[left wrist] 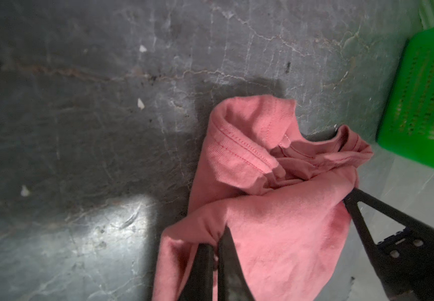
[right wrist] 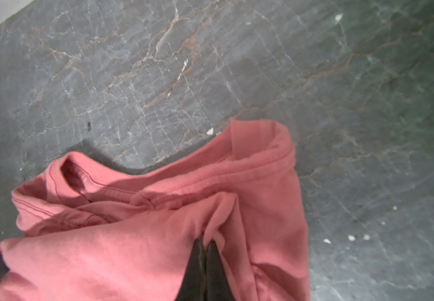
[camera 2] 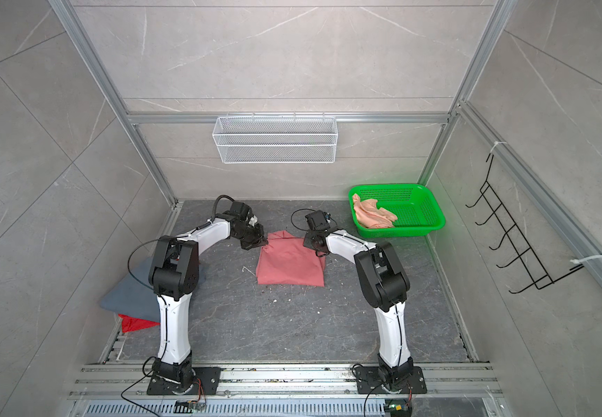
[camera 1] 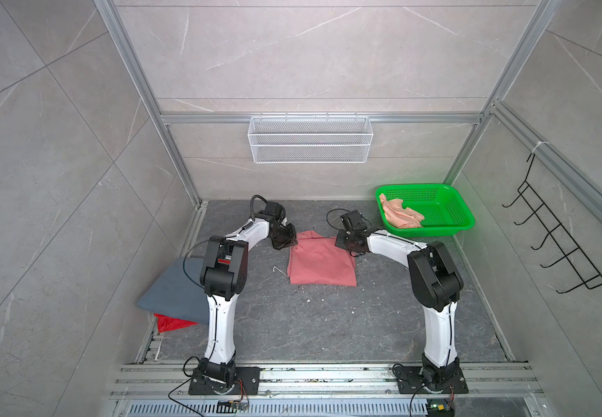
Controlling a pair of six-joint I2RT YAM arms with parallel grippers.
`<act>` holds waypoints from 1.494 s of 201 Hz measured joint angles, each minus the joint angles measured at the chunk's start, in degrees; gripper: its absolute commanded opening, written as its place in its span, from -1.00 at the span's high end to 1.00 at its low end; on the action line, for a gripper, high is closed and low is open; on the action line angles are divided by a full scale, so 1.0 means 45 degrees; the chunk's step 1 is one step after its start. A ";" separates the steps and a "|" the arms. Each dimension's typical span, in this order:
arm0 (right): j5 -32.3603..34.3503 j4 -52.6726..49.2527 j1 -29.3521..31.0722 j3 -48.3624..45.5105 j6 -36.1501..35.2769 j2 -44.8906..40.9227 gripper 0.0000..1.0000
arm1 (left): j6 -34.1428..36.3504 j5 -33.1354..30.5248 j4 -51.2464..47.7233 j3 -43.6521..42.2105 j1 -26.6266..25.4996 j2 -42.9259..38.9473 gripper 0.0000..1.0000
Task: Fold and stack the t-shirts
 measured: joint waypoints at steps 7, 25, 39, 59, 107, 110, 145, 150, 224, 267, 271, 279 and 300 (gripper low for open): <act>-0.0005 0.0083 0.0000 -0.0296 -0.0039 -0.0223 1.00 | 0.0005 0.0000 0.0034 -0.0034 -0.0034 -0.0019 1.00; 0.0019 0.0219 0.0010 -0.1224 -0.0117 -0.1166 1.00 | 0.0078 -0.0024 0.0034 -0.0291 -0.0155 -0.0296 1.00; 0.0126 0.0340 0.0053 -0.2035 -0.0175 -0.2249 1.00 | 0.0243 -0.0058 -0.0068 -0.0491 -0.0359 -0.0763 1.00; 0.0471 0.0559 0.0146 -0.3191 -0.0189 -0.4119 1.00 | 0.0398 -0.0044 -0.0112 -0.0583 -0.0811 -0.1632 1.00; 0.1739 0.0559 0.0112 -0.2652 -0.0321 -0.4847 1.00 | 0.0534 0.0199 -0.0350 0.1341 -0.1224 -0.1506 1.00; 0.1865 0.0520 0.0107 -0.2550 -0.0311 -0.4716 1.00 | 0.0534 0.0253 -0.0355 0.1642 -0.1205 -0.1307 1.00; 0.3133 0.0277 -0.0277 -0.2001 0.0296 -0.3041 1.00 | 0.0588 0.0627 -0.0194 0.4313 -0.1098 0.1428 1.00; 0.3235 0.0233 -0.0369 -0.1933 0.0369 -0.2783 1.00 | 0.0588 0.0661 -0.0194 0.4614 -0.1088 0.1846 0.95; 0.4255 -0.1715 -0.1258 0.1030 0.1350 -0.0282 0.04 | 0.0636 0.0253 -0.0199 0.5110 -0.0486 0.3449 -0.01; 0.4129 -0.1855 -0.1195 -0.0913 0.1433 -0.1520 -0.04 | 0.1098 -0.0996 -0.0019 0.1205 -0.0364 0.0214 -0.08; 0.4036 -0.1855 -0.1171 -0.1151 0.1409 -0.1700 -0.05 | 0.1117 -0.1054 -0.0044 0.0787 -0.0384 -0.0160 -0.08; 0.3798 -0.1778 -0.1088 -0.1700 0.1394 -0.2157 -0.08 | 0.1141 -0.1146 0.0029 -0.0015 -0.0427 -0.0869 -0.26; 0.2841 -0.1384 -0.0743 -0.2929 0.1311 -0.3332 -0.14 | 0.1044 -0.1064 0.0457 -0.2234 -0.0563 -0.2526 -0.47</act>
